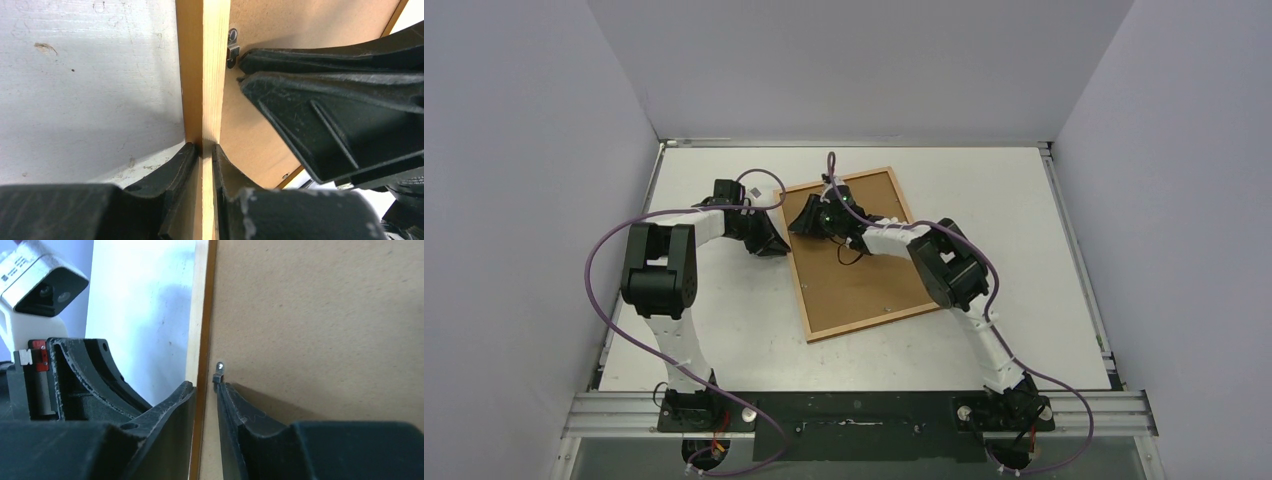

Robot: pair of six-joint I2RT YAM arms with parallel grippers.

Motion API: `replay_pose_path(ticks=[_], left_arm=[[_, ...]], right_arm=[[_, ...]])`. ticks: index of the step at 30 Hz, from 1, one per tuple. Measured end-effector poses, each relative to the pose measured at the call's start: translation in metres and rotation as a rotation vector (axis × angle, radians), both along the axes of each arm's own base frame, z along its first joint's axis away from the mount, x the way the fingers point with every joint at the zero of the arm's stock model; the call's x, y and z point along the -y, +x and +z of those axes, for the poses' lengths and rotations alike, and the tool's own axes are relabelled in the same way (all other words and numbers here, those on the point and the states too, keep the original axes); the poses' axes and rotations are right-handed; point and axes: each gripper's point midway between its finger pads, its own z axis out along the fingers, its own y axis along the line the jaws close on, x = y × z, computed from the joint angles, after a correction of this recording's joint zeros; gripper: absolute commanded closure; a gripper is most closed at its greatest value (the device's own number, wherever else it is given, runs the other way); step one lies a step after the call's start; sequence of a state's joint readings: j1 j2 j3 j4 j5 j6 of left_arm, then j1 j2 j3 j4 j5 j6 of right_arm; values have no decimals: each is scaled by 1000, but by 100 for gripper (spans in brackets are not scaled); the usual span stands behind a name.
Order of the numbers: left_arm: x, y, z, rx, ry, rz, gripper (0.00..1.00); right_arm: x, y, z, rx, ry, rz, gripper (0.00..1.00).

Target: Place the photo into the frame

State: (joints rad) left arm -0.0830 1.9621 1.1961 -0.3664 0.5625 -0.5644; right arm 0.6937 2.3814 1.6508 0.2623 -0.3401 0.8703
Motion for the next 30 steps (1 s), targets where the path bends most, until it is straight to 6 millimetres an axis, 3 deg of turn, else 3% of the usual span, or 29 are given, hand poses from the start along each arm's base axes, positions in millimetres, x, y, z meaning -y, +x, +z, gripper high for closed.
replay_pose_path(ticks=[11,30], left_arm=[[0,0,0,-1,0,1,89],[0,0,0,-9,-4,9,90]], right_arm=[[7,9,-1,2,-1,-34,77],[-11,3,-1,-26,50,38,77]])
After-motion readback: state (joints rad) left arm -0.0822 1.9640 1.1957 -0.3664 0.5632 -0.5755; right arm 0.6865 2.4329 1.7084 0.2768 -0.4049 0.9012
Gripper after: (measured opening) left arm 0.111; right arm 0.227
